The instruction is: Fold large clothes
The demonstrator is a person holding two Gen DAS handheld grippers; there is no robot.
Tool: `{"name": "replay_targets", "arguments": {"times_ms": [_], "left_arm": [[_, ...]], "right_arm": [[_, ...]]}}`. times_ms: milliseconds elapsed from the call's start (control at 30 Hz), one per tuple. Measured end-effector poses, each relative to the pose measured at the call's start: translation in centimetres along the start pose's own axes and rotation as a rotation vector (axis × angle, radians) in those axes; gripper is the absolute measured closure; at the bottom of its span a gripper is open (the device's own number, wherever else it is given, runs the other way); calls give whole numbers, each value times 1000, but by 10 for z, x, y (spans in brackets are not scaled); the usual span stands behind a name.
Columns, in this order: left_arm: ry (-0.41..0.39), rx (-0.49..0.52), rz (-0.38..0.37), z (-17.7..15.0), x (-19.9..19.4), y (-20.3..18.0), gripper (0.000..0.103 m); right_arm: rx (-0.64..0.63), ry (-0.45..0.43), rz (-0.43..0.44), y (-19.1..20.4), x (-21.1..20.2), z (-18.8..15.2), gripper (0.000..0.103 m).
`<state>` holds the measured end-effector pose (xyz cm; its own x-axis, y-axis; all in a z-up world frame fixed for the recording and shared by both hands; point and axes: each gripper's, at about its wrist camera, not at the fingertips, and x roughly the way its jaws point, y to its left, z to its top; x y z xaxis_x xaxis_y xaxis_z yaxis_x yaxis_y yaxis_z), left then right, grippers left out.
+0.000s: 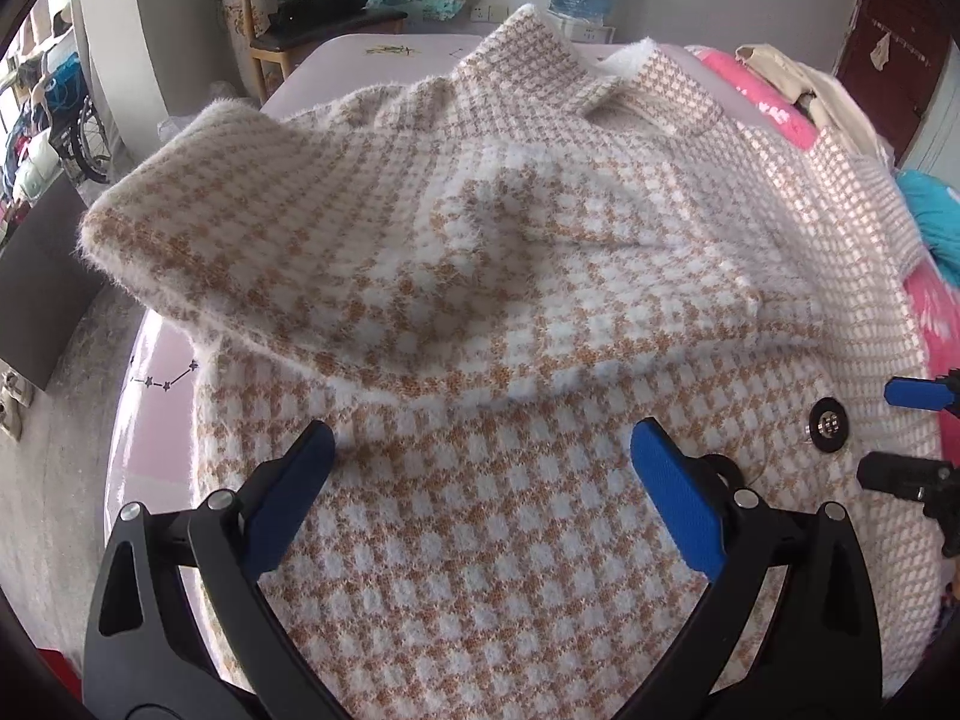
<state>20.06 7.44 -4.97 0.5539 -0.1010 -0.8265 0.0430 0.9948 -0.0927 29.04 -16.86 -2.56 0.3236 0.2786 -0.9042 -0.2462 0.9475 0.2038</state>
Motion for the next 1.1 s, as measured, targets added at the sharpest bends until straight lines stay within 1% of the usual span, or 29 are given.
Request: {"name": "replay_targets", "arguments": {"times_ms": [100, 200, 267, 333, 367, 400, 433, 467, 500, 533, 567, 600, 633, 700, 767, 933, 967, 1000, 1100], "left_arm": [[-61, -34, -15, 0, -16, 12, 7], [-94, -60, -11, -1, -26, 26, 7], [-90, -73, -14, -1, -27, 35, 8], [-86, -92, -2, -3, -26, 43, 8], [-86, -101, 1, -4, -26, 47, 9], [-86, -111, 5, -5, -25, 51, 11], [-84, -119, 8, -5, -24, 55, 18], [-82, -129, 5, -5, -23, 58, 23], [-81, -140, -3, -5, -22, 61, 25], [-79, -152, -10, -6, -21, 65, 27], [-81, -163, -15, -7, -21, 68, 29], [-87, -172, -22, -7, -21, 71, 30], [-96, -181, -30, -7, -21, 73, 30], [-104, -187, -26, -6, -23, 77, 32], [-102, -192, -7, -4, -21, 80, 36], [-88, -228, -10, 2, -13, 89, 38], [-89, -230, 6, 4, -12, 90, 42], [-85, -233, 26, 6, -10, 91, 43], [-71, -271, 32, 9, -7, 102, 46]], "right_arm": [[30, -78, 126, -1, -21, 24, 7], [86, -107, 243, -10, -24, 48, 15], [126, -106, 280, -17, -16, 61, 22], [165, -87, 311, -25, -4, 72, 31], [186, -79, 327, -25, 2, 75, 33], [205, -67, 338, -27, 9, 79, 37], [221, -52, 345, -29, 17, 82, 40], [231, -40, 345, -30, 25, 83, 44], [236, -26, 342, -31, 33, 85, 51], [235, -9, 337, -30, 40, 86, 63], [223, 0, 328, -28, 46, 85, 69], [203, 0, 317, -23, 47, 84, 81], [175, -19, 288, -17, 44, 83, 89], [116, -66, 230, -6, 33, 83, 96], [81, -120, 211, 2, 18, 86, 97], [43, -231, 214, 8, -16, 105, 98], [41, -257, 202, 5, -25, 109, 98], [46, -284, 190, -4, -36, 110, 98], [85, -359, 152, -32, -66, 119, 98]]}}
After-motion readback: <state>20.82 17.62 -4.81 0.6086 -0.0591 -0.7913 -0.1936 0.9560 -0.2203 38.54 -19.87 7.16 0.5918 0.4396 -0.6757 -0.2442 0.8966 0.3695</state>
